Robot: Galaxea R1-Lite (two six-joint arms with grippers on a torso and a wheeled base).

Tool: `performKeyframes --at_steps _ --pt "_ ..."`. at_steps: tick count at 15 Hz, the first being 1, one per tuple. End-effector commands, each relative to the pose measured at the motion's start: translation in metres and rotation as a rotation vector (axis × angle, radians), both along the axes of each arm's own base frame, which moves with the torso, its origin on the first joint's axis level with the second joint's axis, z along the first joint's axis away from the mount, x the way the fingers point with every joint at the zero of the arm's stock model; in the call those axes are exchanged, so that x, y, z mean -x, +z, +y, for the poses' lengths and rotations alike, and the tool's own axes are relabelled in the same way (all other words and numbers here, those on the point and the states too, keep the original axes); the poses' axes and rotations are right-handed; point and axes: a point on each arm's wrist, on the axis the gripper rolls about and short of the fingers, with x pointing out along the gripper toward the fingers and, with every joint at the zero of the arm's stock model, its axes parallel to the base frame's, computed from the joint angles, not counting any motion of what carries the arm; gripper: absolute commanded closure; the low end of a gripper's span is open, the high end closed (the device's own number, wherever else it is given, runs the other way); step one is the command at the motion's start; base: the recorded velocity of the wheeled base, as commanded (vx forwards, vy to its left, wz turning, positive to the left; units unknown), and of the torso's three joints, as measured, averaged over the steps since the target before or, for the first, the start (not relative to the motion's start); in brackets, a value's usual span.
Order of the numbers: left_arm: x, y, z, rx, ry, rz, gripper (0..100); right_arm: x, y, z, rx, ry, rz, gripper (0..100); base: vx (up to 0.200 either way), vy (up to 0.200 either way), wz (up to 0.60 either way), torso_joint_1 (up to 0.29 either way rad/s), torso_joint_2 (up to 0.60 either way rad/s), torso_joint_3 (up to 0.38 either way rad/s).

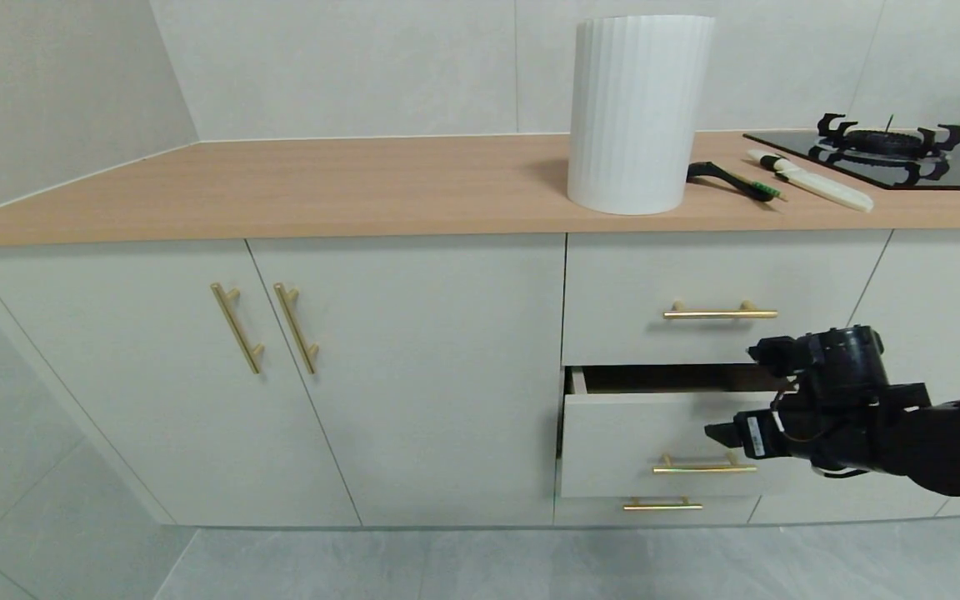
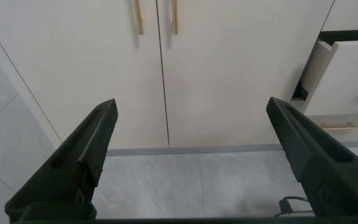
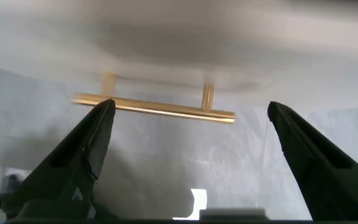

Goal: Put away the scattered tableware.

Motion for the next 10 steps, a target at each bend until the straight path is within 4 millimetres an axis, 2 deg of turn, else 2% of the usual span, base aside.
performKeyframes --at_steps 1,3,5,6,10 --pt "0.000 0.000 0.000 0.000 0.000 0.000 0 0.015 0.040 -0.002 -0.030 0.009 -0.117 0 0.000 0.000 0.00 0.000 0.00 0.000" --pt "0.000 0.000 0.000 0.000 -0.002 0.000 0 0.009 0.038 0.000 -0.042 0.005 -0.157 0 0.000 0.000 0.00 0.000 0.00 0.000" --pt "0.000 0.000 0.000 0.000 0.000 0.000 0 -0.001 0.026 0.002 -0.043 0.002 -0.182 0 0.000 0.000 0.00 0.000 0.00 0.000" --pt "0.000 0.000 0.000 0.000 0.000 0.000 0 -0.014 0.009 0.005 -0.045 -0.004 -0.206 0 0.000 0.000 0.00 0.000 0.00 0.000" --pt "0.000 0.000 0.000 0.000 0.000 0.000 0 -0.040 -0.031 0.009 -0.020 -0.078 -0.313 0 0.000 0.000 0.00 0.000 0.00 0.000"
